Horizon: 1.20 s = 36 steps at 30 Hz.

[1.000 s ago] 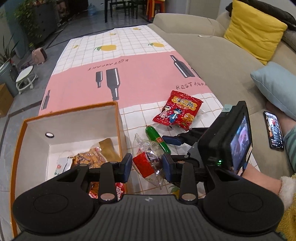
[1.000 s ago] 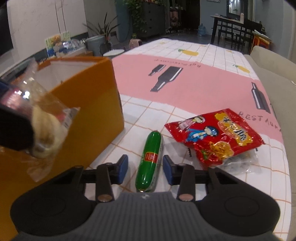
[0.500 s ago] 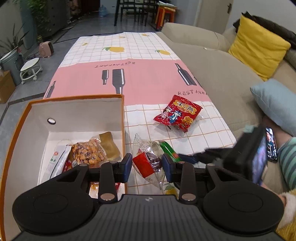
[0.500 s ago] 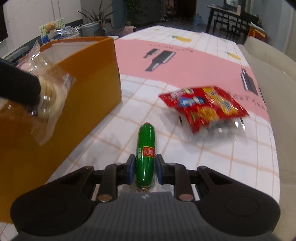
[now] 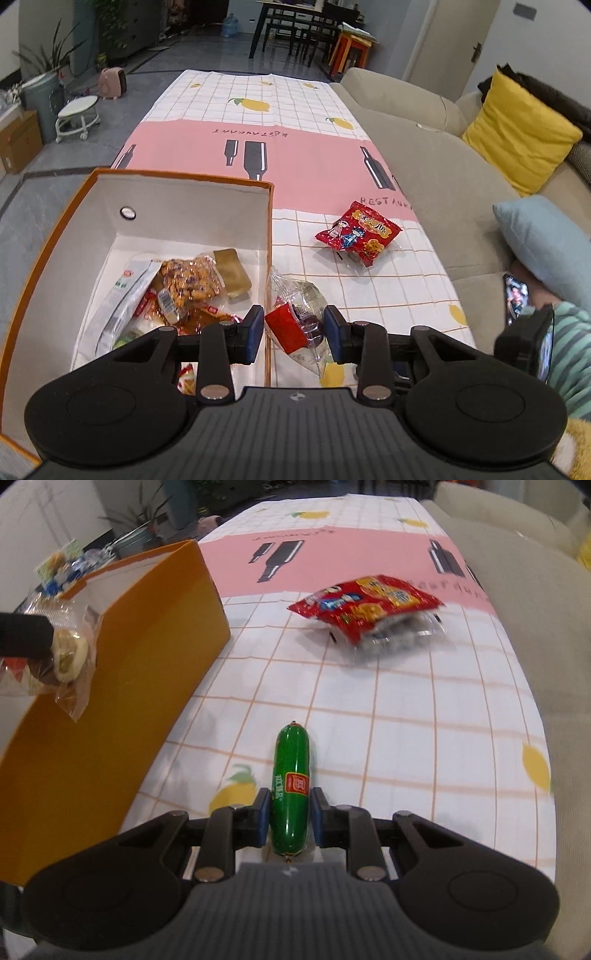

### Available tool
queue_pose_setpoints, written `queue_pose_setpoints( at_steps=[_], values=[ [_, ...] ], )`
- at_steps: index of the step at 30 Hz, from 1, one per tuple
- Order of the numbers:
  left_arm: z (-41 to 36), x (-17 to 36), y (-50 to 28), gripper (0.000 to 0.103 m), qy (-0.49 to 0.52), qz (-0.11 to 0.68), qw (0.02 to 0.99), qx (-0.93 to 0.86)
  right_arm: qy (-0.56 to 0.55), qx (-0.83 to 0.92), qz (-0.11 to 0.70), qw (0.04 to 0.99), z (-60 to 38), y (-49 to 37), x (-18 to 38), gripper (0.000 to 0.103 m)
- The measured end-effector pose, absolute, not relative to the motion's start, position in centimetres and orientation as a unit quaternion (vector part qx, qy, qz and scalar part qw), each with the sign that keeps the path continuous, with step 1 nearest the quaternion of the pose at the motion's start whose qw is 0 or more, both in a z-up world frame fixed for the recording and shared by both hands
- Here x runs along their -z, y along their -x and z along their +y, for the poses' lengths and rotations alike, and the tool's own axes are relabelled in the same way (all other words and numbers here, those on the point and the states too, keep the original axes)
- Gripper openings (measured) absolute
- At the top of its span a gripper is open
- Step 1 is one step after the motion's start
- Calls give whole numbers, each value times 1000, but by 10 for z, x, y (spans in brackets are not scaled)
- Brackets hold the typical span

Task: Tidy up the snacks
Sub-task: 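Carry the red packet and green sausage over the box with both tools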

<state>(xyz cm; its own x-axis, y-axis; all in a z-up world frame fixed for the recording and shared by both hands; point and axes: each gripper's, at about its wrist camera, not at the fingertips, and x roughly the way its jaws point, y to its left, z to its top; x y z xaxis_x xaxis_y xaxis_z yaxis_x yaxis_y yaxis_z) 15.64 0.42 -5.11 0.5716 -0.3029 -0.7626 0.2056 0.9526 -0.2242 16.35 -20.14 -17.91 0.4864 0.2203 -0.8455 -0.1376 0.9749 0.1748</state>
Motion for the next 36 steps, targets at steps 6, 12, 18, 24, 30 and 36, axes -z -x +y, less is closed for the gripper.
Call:
queue_pose_setpoints(
  at_steps=[6,12,18,24,30,36],
  values=[
    [22,40,-146,39,59,431,890,139,-72,-102,462,878,-200,-142,142,19],
    [40,25,-147,39,51,417,896,141,-92,-122,415,897,-187,-120,98,19],
    [56,13,-158,39,24,416,898,143,-68,-169,369,911,-152,-119,58,19],
    [68,8,-178,39,-24,427,892,146,-16,-212,352,911,-105,-141,36,19],
    [78,28,-207,39,-59,459,876,135,54,-232,382,893,-63,-173,47,19],
    [89,62,-227,39,-93,495,855,125,127,-243,407,871,-34,-196,74,19]
  ],
)
